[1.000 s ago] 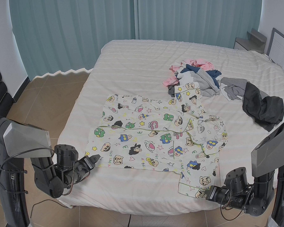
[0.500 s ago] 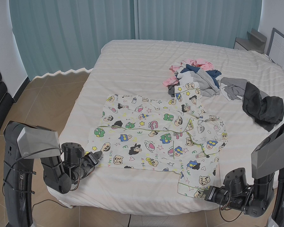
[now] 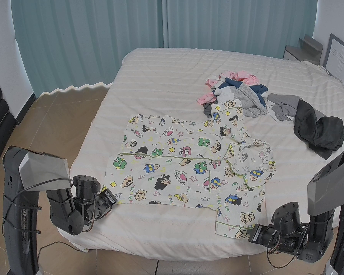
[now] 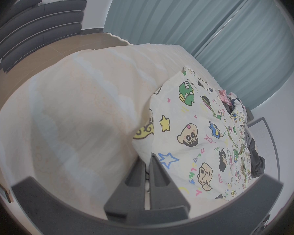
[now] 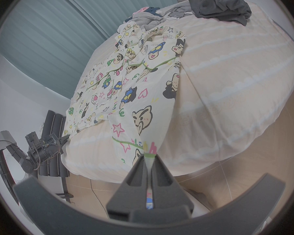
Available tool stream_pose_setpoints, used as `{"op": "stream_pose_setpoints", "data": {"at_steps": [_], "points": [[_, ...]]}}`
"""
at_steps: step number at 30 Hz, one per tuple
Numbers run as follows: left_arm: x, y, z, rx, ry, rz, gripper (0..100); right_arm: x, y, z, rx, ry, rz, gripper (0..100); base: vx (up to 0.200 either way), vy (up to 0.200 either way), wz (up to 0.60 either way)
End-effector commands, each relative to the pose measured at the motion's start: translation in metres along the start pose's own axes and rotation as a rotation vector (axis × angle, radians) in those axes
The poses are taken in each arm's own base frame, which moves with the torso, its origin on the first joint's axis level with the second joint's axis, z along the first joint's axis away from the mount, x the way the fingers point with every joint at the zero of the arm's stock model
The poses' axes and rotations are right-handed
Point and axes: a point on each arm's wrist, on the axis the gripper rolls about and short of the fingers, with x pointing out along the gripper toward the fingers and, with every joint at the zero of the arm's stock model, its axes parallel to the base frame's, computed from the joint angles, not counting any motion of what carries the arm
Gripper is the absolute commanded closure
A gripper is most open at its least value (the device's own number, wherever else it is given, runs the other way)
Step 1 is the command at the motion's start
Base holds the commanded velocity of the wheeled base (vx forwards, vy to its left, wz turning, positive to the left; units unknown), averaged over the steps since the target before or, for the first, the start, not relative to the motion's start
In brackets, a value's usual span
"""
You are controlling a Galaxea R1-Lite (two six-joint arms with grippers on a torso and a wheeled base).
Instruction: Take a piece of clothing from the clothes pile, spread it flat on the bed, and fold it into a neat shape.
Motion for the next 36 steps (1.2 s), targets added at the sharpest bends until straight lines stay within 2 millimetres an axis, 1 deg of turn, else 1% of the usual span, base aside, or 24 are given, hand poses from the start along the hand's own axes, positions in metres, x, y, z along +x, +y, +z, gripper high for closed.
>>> {"op": "stream_pose_setpoints", "data": {"at_steps": [1, 5, 7, 8, 13, 20, 24, 27, 33, 36], "points": [[-0.015, -0.001, 0.006, 0.0, -0.006, 0.001, 100, -0.006, -0.003, -0.001, -0.003, 0.012, -0.02, 100, 0.0, 0.0, 0.0], [-0.028, 0.002, 0.004, 0.025, 0.011, 0.017, 100, -0.011, -0.003, 0.0, -0.005, 0.022, -0.027, 100, 0.0, 0.0, 0.0], [-0.037, 0.008, -0.002, 0.038, 0.04, 0.04, 100, -0.015, -0.003, 0.001, -0.006, 0.029, -0.037, 100, 0.0, 0.0, 0.0], [-0.037, 0.008, -0.002, 0.038, 0.04, 0.04, 100, -0.015, -0.003, 0.001, -0.006, 0.029, -0.037, 100, 0.0, 0.0, 0.0], [-0.054, 0.018, -0.012, 0.048, 0.1, 0.077, 100, -0.018, -0.007, -0.002, -0.009, 0.064, -0.072, 100, 0.0, 0.0, 0.0], [-0.07, 0.029, -0.023, 0.065, 0.163, 0.117, 100, -0.018, -0.009, -0.005, -0.018, 0.094, -0.096, 100, 0.0, 0.0, 0.0], [-0.077, 0.031, -0.026, 0.061, 0.199, 0.103, 100, -0.019, -0.01, -0.006, -0.022, 0.107, -0.111, 100, 0.0, 0.0, 0.0], [-0.087, 0.032, -0.027, 0.058, 0.237, 0.082, 100, -0.019, -0.012, -0.008, -0.027, 0.124, -0.127, 100, 0.0, 0.0, 0.0], [-0.097, 0.037, -0.032, 0.082, 0.277, 0.09, 100, -0.02, -0.012, -0.009, -0.033, 0.134, -0.134, 100, 0.0, 0.0, 0.0], [-0.101, 0.039, -0.034, 0.088, 0.299, 0.088, 100, -0.024, -0.012, -0.011, -0.036, 0.152, -0.148, 100, 0.0, 0.0, 0.0]]}}
